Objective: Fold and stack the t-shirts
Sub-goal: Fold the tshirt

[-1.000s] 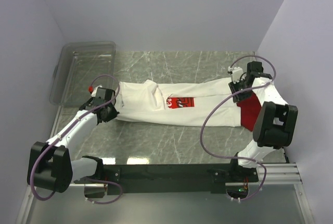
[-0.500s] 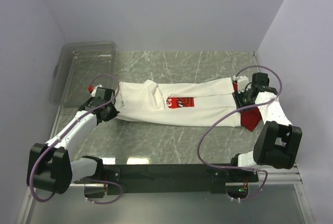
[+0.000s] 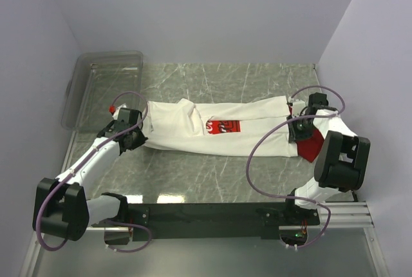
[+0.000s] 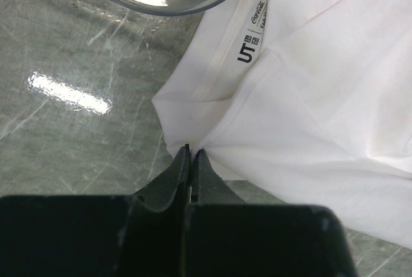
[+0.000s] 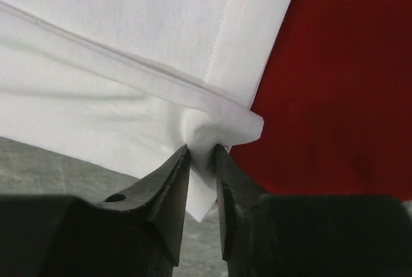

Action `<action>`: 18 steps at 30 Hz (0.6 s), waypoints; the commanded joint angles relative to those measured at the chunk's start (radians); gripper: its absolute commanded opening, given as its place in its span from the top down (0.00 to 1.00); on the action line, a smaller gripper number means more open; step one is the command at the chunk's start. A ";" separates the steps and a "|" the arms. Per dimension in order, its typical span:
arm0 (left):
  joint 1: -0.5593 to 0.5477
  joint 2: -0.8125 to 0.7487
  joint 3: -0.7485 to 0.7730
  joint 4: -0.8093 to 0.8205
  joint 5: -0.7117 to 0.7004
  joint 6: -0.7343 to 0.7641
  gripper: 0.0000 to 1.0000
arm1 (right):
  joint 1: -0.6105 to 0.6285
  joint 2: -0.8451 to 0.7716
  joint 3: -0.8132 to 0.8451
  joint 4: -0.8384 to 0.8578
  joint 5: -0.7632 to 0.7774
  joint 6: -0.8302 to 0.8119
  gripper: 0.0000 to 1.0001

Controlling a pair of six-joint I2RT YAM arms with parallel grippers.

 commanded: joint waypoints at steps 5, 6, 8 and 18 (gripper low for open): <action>-0.004 -0.032 -0.002 0.009 -0.029 0.010 0.99 | -0.002 -0.081 0.036 0.052 0.000 0.010 0.97; -0.004 -0.033 -0.002 0.009 -0.031 0.010 0.99 | -0.003 -0.091 0.038 0.052 0.003 0.009 1.00; -0.004 -0.033 0.000 0.005 -0.038 0.007 0.99 | -0.002 -0.109 0.044 0.055 0.009 0.003 1.00; -0.012 -0.024 0.001 -0.008 -0.052 0.002 0.99 | -0.002 -0.105 0.040 0.078 0.029 -0.016 0.81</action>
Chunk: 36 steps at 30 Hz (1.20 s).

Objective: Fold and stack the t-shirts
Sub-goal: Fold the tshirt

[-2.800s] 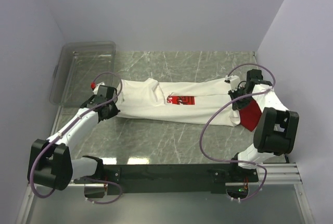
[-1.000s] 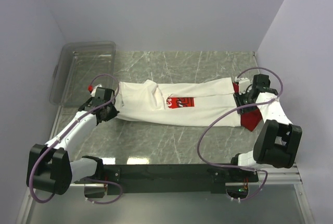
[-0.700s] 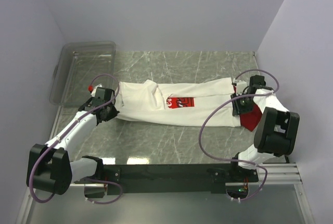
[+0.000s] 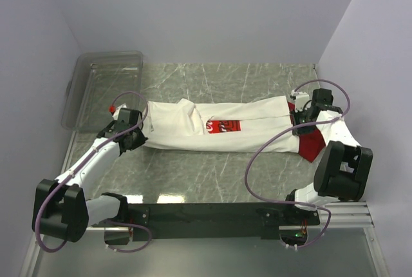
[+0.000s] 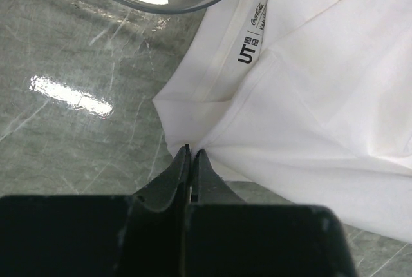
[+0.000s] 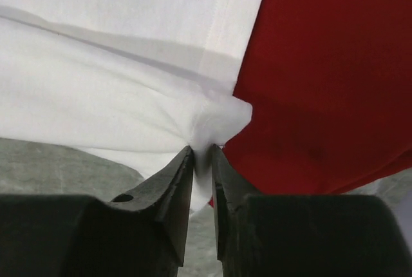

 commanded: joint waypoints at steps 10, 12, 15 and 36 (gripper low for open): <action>-0.005 -0.079 0.007 -0.019 -0.029 -0.014 0.52 | 0.033 -0.103 0.087 -0.038 -0.165 -0.093 0.56; -0.005 -0.101 0.015 -0.020 -0.016 -0.017 0.46 | 0.066 -0.104 0.103 -0.060 -0.243 -0.103 0.56; -0.005 -0.172 0.020 -0.011 0.026 0.003 0.35 | 0.191 -0.075 0.123 -0.070 -0.309 -0.090 0.56; -0.024 0.238 0.199 0.371 0.380 0.154 0.37 | 0.732 0.722 0.911 0.060 -0.310 0.585 0.58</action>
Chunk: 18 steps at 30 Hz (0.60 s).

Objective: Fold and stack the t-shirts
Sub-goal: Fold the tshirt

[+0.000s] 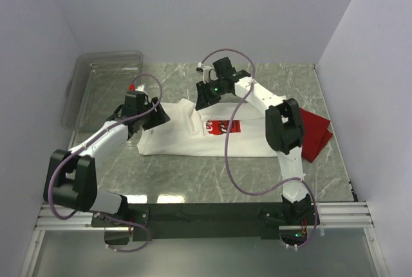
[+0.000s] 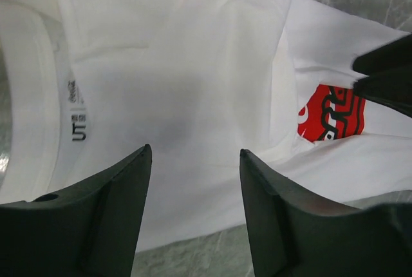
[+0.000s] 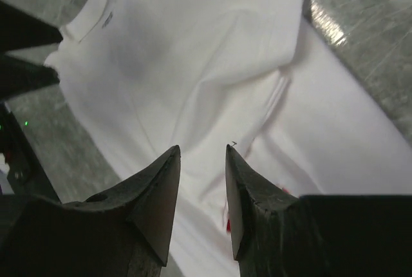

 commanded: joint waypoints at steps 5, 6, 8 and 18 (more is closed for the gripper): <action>-0.033 0.120 0.081 0.111 0.052 0.014 0.40 | 0.021 0.171 0.202 -0.001 0.104 0.175 0.59; -0.037 0.140 0.075 0.117 0.053 0.008 0.41 | 0.026 0.180 0.212 -0.009 0.124 0.172 0.59; -0.042 0.156 0.067 0.134 0.049 0.000 0.42 | 0.036 0.204 0.227 -0.018 0.133 0.172 0.59; -0.070 0.264 0.049 0.137 0.010 -0.027 0.42 | 0.047 0.275 0.261 -0.029 0.172 0.189 0.60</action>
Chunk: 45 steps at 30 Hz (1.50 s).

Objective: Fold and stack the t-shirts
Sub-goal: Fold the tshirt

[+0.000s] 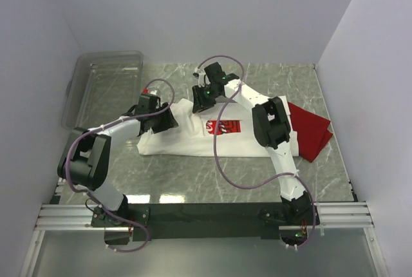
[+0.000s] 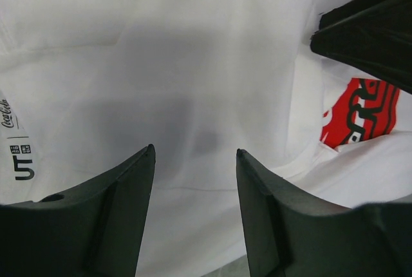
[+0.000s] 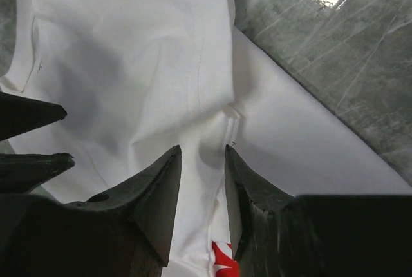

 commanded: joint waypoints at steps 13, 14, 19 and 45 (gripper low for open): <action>-0.012 0.086 -0.018 0.039 -0.048 -0.034 0.42 | 0.009 0.031 0.051 -0.016 0.036 0.016 0.83; -0.012 0.092 -0.015 0.031 -0.053 -0.033 0.42 | 0.007 0.020 0.045 -0.012 0.039 0.013 0.88; -0.012 0.111 -0.010 0.020 -0.068 -0.034 0.43 | -0.013 -0.098 -0.033 0.036 0.058 0.012 1.00; -0.012 0.097 0.034 0.011 -0.072 -0.022 0.40 | -0.060 -0.279 -0.254 0.053 0.231 0.027 0.87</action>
